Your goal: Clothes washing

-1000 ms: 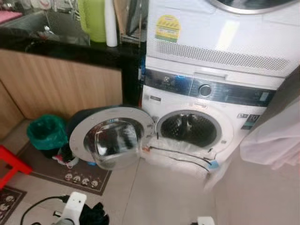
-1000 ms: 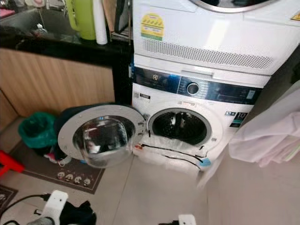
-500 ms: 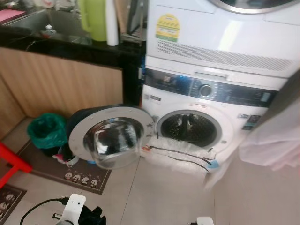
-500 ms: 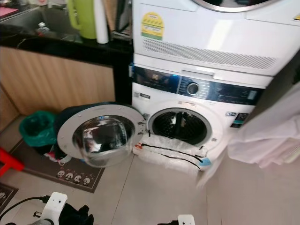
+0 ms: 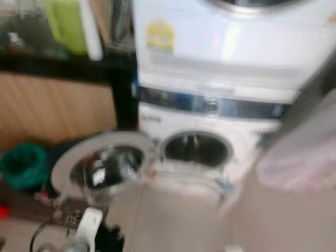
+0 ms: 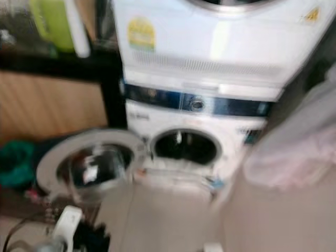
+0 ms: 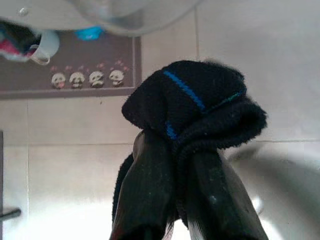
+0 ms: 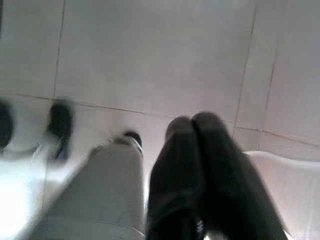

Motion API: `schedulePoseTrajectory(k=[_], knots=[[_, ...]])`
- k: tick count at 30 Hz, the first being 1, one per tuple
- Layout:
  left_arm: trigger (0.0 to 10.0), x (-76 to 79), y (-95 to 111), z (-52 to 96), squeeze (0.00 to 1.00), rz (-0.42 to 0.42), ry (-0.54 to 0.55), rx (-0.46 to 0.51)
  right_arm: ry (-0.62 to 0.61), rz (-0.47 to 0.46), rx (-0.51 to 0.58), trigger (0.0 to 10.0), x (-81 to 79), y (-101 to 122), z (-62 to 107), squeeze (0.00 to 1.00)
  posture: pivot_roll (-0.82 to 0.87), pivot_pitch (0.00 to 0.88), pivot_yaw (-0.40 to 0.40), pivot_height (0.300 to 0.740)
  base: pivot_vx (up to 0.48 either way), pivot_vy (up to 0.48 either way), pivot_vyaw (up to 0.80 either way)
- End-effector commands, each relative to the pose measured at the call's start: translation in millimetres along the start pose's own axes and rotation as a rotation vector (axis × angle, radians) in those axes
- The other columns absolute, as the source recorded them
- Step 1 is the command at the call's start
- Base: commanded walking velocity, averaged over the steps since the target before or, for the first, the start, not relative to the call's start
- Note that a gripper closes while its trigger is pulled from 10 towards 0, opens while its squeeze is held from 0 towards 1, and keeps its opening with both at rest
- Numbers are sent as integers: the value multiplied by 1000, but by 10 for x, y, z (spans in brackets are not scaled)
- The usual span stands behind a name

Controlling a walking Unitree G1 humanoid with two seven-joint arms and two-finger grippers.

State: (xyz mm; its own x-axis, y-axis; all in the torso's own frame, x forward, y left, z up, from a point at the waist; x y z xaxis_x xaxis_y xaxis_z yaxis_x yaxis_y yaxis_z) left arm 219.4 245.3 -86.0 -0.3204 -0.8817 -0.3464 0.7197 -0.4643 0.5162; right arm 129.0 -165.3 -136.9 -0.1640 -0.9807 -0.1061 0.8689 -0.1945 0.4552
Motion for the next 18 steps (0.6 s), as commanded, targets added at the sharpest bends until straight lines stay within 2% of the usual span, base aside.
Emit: schedulePoseTrajectory(k=[1,7,9,18], knots=[[10000,18,-112,20,0,12,-9,-34,12,2,21,10000,-59,54,-12,0,156,0,-108,740,274,0,0],[10000,17,-105,18,0,9,-13,-34,10,0,23,10000,-57,62,-14,0,157,0,-111,740,229,0,0],[10000,26,-101,17,0,-11,-27,-36,16,-3,22,10000,-61,64,-15,0,159,0,-112,740,0,0,-731],[10000,31,-101,16,0,-7,-30,-37,19,20,9,10000,-58,58,-16,0,162,0,-115,740,0,0,-635]])
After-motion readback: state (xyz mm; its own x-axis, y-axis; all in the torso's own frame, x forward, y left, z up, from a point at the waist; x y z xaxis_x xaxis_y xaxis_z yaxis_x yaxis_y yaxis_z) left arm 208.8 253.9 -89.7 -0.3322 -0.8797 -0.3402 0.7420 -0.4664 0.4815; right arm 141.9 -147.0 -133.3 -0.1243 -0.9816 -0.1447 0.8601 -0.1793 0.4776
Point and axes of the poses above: a point about 5 cm out from each wrist's last joint towards the gripper, its own z axis pointing back from the gripper into the wrist, its own y axis along the axis of the wrist's last joint, x = y × z, the point moved 3 cm from there along -z, pointing out of the wrist towards the gripper, and after that the axes turned 12 degrees about -z, right-handed, at the moved point
